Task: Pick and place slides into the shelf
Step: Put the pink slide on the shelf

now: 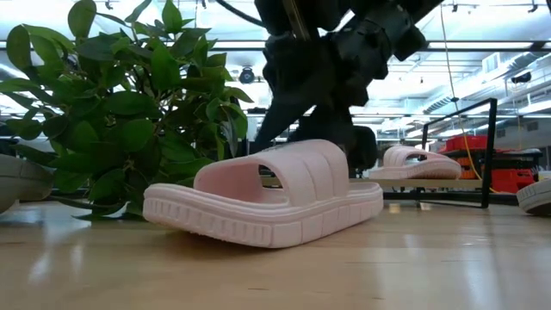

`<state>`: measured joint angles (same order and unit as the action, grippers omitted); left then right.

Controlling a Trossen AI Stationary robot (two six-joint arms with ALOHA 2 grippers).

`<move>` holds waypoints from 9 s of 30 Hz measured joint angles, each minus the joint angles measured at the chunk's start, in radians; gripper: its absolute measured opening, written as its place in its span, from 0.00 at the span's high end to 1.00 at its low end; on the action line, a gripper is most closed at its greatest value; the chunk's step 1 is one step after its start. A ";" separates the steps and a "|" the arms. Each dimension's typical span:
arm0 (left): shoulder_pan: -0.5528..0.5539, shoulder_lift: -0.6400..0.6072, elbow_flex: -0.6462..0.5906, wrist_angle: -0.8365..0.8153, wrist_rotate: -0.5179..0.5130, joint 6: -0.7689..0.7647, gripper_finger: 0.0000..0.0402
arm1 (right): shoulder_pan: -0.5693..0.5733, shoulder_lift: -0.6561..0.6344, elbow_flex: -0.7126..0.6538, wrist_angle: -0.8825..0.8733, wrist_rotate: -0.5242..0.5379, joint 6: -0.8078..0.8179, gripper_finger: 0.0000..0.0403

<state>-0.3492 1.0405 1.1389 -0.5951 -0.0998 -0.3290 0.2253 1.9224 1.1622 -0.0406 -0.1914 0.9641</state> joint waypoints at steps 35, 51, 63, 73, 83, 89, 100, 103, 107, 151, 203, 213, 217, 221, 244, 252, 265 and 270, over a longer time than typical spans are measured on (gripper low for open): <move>0.000 0.000 0.000 0.030 -0.001 0.027 0.94 | 0.012 -0.430 -0.001 -0.491 -0.105 -0.229 0.98; 0.006 0.028 0.002 0.271 -0.104 0.112 0.96 | -0.069 -0.493 -0.001 -0.844 -0.159 -0.611 0.98; 0.121 0.182 0.001 0.282 -0.053 0.305 0.95 | -0.272 -0.492 0.108 -0.928 -0.211 -0.767 0.98; 0.370 0.191 0.000 0.219 0.129 0.460 0.97 | -0.492 -0.400 0.326 -1.170 -0.276 -0.962 0.98; 0.568 0.190 0.000 0.191 0.250 0.471 0.95 | -0.634 -0.204 0.483 -1.348 -0.333 -1.222 0.98; 0.595 0.190 0.000 0.181 0.262 0.471 0.96 | -0.735 -0.122 0.524 -1.397 -0.300 -1.333 0.98; 0.625 0.190 0.000 0.170 0.263 0.479 0.96 | -0.830 -0.058 0.526 -1.404 -0.291 -1.464 0.98; 0.649 0.190 0.000 0.170 0.262 0.475 0.95 | -0.835 -0.040 0.526 -1.403 -0.289 -1.489 0.98; 0.669 0.190 0.000 0.170 0.262 0.472 0.97 | -0.831 -0.024 0.526 -1.393 -0.291 -1.501 0.98; 0.674 0.190 0.000 0.149 0.262 0.473 0.96 | -0.838 0.020 0.525 -1.304 -0.288 -1.516 0.98; 0.674 0.190 0.000 0.148 0.262 0.479 0.97 | -0.842 0.034 0.524 -1.324 -0.297 -1.510 0.98; 0.674 0.190 0.000 0.147 0.262 0.471 0.95 | -0.852 0.034 0.524 -1.328 -0.296 -1.511 0.98; 0.673 0.190 0.000 0.147 0.262 0.471 0.95 | -0.851 0.034 0.524 -1.328 -0.296 -1.512 0.98; 0.674 0.190 0.000 0.147 0.262 0.472 0.96 | -0.851 0.034 0.524 -1.328 -0.296 -1.512 0.98; 0.673 0.190 0.000 0.125 0.262 0.471 0.97 | -0.852 0.034 0.420 -1.330 -0.290 -1.515 0.98; 0.674 0.190 0.000 0.123 0.262 0.470 0.95 | -0.858 0.034 0.419 -1.320 -0.282 -1.515 0.98; 0.674 0.190 0.000 0.123 0.262 0.470 0.95 | -0.858 0.034 0.418 -1.319 -0.250 -1.516 0.97; 0.673 0.190 0.000 0.123 0.262 0.466 0.95 | -0.858 0.034 0.418 -1.320 -0.229 -1.514 0.91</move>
<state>0.3241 1.2304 1.1393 -0.4721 0.1621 0.1371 -0.6323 1.9561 1.5806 -1.3605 -0.4200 -0.5495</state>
